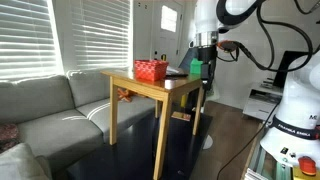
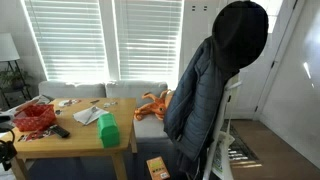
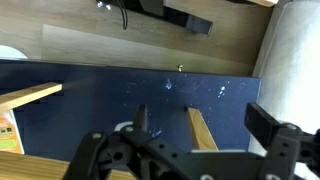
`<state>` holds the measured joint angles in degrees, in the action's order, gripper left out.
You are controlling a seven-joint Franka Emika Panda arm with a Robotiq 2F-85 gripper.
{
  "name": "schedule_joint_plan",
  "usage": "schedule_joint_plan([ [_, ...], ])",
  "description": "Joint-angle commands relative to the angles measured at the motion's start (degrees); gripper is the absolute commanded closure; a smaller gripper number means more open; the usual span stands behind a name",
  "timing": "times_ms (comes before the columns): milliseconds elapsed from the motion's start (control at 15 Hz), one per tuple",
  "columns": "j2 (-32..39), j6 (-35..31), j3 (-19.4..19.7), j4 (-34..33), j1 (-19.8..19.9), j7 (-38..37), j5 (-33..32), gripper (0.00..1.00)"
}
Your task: Press one button on the black remote control
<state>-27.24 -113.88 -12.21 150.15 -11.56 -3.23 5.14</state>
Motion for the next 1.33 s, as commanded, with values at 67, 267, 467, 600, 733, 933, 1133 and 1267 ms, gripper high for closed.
schedule_joint_plan([
  [67,0.0,0.2,0.4,-0.1,-0.4,-0.2,-0.2,0.0],
  [267,0.0,0.2,0.4,-0.1,-0.4,-0.2,-0.2,0.0],
  [467,-1.5,-0.2,0.8,-0.6,0.2,1.1,-1.9,0.0],
  [600,-2.5,-0.3,1.7,-1.8,0.9,2.2,-4.1,0.0],
  [733,-3.2,-1.0,3.2,-3.2,1.4,3.6,-5.2,0.0],
  [933,-3.2,-4.4,5.1,-5.1,3.2,4.8,-7.4,0.25],
  [1133,-2.6,-8.7,7.8,-6.4,5.1,7.7,-9.1,0.43],
  [1267,-2.1,-12.6,10.5,-6.8,5.1,11.5,-7.3,0.56],
])
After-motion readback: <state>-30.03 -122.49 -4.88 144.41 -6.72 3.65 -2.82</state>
